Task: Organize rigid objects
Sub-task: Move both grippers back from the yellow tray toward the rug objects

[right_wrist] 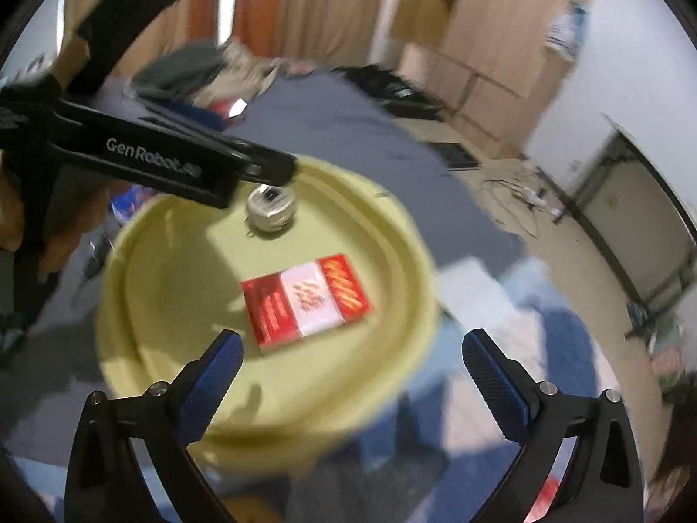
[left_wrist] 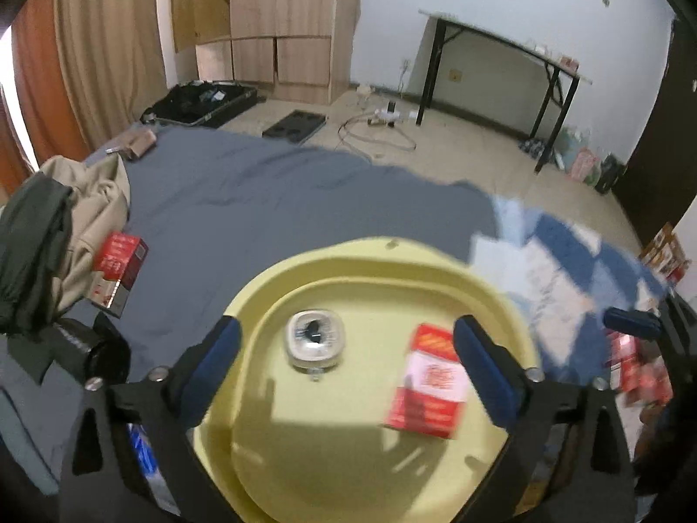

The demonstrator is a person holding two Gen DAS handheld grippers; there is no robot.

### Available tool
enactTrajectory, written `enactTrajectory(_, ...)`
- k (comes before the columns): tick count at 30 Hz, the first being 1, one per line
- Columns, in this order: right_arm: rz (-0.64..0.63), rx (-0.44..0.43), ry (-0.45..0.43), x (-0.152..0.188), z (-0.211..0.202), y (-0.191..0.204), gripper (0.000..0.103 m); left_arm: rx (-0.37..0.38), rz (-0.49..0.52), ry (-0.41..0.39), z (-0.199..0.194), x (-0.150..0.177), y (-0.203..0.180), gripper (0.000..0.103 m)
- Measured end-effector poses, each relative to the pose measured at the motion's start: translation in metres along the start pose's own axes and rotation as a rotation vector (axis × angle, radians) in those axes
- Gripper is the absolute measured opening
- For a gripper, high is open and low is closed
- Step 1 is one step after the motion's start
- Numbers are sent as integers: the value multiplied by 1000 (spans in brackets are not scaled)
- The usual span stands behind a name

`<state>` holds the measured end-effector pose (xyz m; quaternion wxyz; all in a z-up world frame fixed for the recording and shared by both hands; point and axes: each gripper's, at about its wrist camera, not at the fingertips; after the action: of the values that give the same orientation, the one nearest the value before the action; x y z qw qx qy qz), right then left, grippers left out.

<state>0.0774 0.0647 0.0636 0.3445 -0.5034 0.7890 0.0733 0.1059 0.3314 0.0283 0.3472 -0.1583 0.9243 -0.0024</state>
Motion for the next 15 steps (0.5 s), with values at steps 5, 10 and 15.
enactTrajectory(5, 165, 115, -24, 44, -94, -49, 103, 93, 2, -37, -55, -7, -65, 102)
enactTrajectory(10, 357, 254, -25, 109, -186, -92, 103, 164, 43, -47, -101, 3, -135, 102)
enactTrajectory(15, 484, 352, -26, 170, -254, -110, 103, 210, 120, -46, -130, 29, -197, 102)
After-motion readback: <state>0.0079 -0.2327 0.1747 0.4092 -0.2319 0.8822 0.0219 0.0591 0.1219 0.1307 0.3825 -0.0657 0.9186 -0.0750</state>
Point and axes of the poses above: each gripper's, at about its wrist camera, not at the fingertips, and z roughly the way its jaws point, y to its left, x to its underside, and after that the axes turned 2 degrees about -z, right-handed
